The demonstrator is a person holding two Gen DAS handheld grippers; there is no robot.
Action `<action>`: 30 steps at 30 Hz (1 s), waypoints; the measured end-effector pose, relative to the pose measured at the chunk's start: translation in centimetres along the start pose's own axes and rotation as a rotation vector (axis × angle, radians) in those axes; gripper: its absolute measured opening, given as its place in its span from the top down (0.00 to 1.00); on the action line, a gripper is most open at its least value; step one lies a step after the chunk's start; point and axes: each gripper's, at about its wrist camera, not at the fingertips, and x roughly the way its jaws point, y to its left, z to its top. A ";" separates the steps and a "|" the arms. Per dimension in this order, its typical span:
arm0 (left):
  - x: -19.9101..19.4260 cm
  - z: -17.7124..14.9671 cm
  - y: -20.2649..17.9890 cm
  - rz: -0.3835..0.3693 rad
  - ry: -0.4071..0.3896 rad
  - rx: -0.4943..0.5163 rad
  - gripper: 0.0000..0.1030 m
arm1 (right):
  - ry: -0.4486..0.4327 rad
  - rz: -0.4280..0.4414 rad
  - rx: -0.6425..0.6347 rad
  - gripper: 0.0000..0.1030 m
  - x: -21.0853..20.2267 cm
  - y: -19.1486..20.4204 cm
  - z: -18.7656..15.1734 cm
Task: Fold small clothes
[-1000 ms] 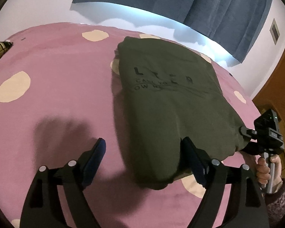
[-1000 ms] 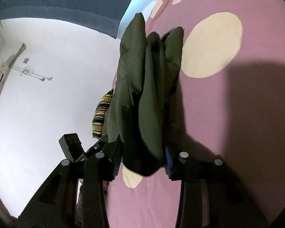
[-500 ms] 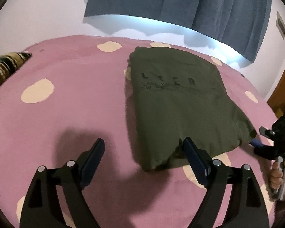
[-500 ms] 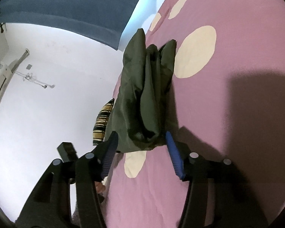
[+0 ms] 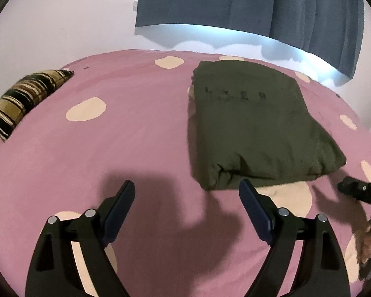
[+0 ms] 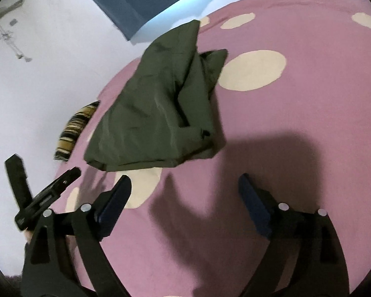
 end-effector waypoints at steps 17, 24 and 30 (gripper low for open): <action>-2.0 -0.1 -1.4 0.042 -0.043 -0.021 0.17 | -0.050 -0.410 -0.214 0.10 -0.4 3.6 -1.9; -2.2 -0.2 -1.9 0.052 -0.049 -0.011 0.17 | -0.068 -0.404 -0.222 0.10 -0.5 4.3 -1.9; -2.3 -0.2 -2.0 0.041 -0.047 -0.021 0.17 | -0.070 -0.394 -0.194 0.10 -0.8 4.2 -2.0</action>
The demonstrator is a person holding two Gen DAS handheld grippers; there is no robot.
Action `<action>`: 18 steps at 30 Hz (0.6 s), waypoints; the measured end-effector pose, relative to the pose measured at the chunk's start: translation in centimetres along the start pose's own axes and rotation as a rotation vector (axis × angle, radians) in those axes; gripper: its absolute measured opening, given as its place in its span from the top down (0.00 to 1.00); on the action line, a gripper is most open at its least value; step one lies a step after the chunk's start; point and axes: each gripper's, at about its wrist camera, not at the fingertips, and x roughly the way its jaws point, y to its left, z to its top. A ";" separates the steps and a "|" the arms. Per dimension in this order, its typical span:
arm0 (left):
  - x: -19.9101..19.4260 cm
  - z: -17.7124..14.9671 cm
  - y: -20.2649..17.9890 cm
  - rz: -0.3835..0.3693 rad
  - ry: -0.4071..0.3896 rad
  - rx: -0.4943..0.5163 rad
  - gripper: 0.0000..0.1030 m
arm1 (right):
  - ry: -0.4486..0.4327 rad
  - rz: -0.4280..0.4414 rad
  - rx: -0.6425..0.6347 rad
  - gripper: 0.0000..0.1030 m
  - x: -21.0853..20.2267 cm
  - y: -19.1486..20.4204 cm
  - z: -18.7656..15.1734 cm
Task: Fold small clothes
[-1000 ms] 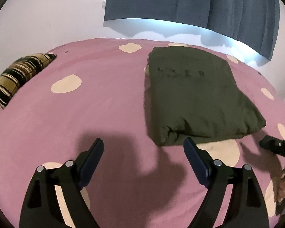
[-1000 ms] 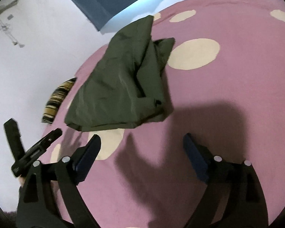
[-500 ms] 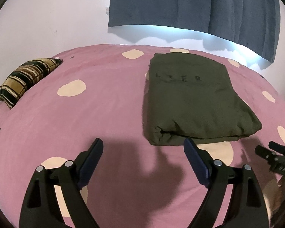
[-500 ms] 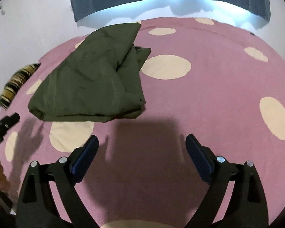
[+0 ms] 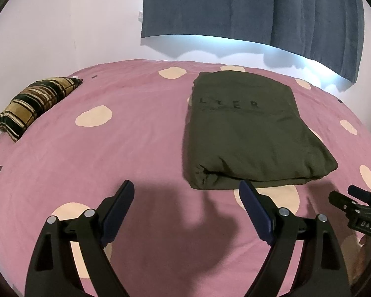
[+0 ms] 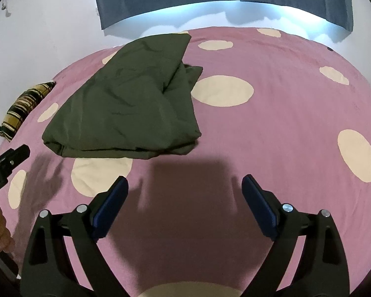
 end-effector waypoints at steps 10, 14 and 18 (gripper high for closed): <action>-0.2 0.0 -0.2 0.008 -0.009 0.007 0.17 | 0.003 0.008 0.016 0.10 0.1 -0.3 0.2; -0.2 0.0 -0.2 0.012 -0.008 0.000 0.17 | 0.004 0.010 0.018 0.10 0.1 -0.4 0.2; -0.3 0.0 -0.3 0.014 -0.008 0.003 0.17 | 0.007 0.012 0.024 0.10 0.0 -0.4 0.1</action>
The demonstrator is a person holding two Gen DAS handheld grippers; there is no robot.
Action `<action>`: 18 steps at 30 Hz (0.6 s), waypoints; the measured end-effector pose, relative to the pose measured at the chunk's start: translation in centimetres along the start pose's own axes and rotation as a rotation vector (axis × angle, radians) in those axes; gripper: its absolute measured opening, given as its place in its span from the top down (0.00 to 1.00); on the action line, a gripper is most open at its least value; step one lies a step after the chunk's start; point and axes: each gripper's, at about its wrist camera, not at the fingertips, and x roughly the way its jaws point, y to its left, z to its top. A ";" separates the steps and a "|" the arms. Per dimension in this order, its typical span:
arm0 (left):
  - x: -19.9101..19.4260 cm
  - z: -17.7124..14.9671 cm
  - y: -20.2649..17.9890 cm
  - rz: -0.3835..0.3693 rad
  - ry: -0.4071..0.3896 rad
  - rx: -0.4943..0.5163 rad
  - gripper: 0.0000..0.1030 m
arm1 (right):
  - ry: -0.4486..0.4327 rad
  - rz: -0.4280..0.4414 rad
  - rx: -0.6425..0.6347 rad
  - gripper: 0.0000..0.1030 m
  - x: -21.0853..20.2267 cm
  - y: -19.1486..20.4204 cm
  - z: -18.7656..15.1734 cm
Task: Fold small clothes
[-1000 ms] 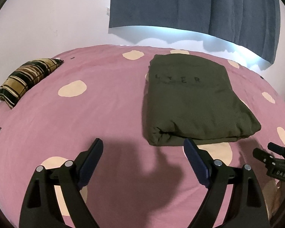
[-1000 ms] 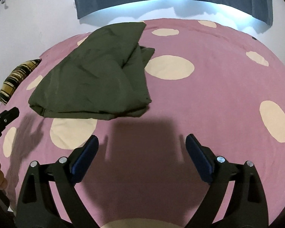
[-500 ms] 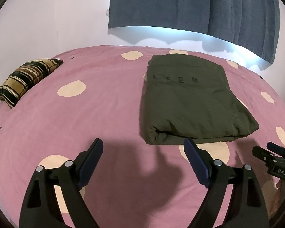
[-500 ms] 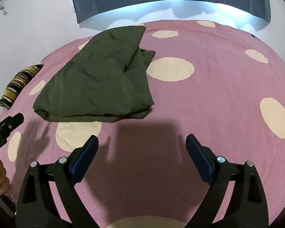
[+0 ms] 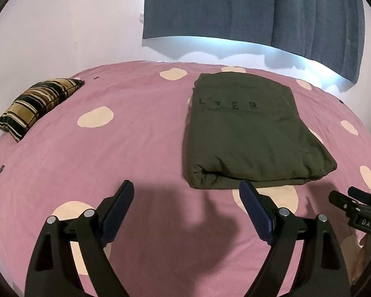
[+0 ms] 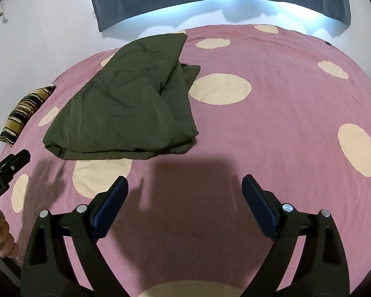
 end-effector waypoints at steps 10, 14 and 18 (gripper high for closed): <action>-0.3 -0.1 -0.4 0.015 -0.013 0.018 0.16 | -0.001 -0.002 0.001 0.10 0.0 0.1 -0.1; -0.3 -0.1 -0.5 0.014 -0.012 0.018 0.16 | -0.001 0.000 -0.001 0.10 0.0 0.0 0.0; -0.4 -0.1 -0.6 0.015 -0.013 0.013 0.16 | 0.000 0.000 0.000 0.10 0.0 0.0 0.0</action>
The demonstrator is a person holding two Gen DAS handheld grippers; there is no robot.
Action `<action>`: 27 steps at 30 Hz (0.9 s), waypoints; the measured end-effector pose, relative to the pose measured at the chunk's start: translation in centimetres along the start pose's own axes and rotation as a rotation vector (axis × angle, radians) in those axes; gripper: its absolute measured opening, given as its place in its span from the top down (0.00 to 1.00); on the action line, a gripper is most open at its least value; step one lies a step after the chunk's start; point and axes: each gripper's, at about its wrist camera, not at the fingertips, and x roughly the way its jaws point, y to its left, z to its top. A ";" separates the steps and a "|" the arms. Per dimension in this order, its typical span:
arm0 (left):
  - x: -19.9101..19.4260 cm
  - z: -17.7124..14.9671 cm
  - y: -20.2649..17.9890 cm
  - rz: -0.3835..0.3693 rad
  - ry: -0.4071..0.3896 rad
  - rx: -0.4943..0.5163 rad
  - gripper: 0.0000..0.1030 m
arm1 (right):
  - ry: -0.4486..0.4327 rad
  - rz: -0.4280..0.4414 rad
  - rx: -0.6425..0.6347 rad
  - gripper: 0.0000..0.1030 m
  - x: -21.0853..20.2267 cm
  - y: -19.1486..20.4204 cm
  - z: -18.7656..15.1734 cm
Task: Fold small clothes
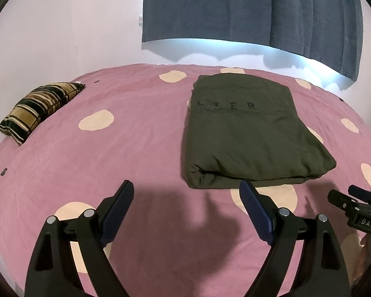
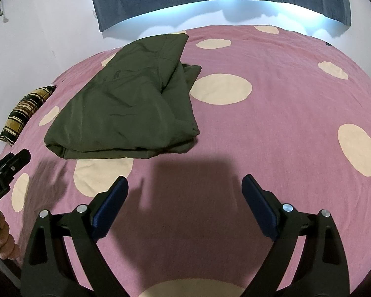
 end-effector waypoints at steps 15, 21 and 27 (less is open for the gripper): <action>-0.2 -0.1 -0.4 0.013 0.002 0.001 0.16 | 0.005 -0.004 0.004 0.10 -0.1 0.2 -0.3; -0.2 -0.2 -0.3 0.013 0.010 -0.004 0.16 | 0.008 -0.003 0.006 0.10 0.0 0.2 -0.4; -0.1 -0.2 -0.3 0.017 0.012 0.000 0.16 | 0.020 0.003 0.000 0.10 0.5 -0.2 -0.4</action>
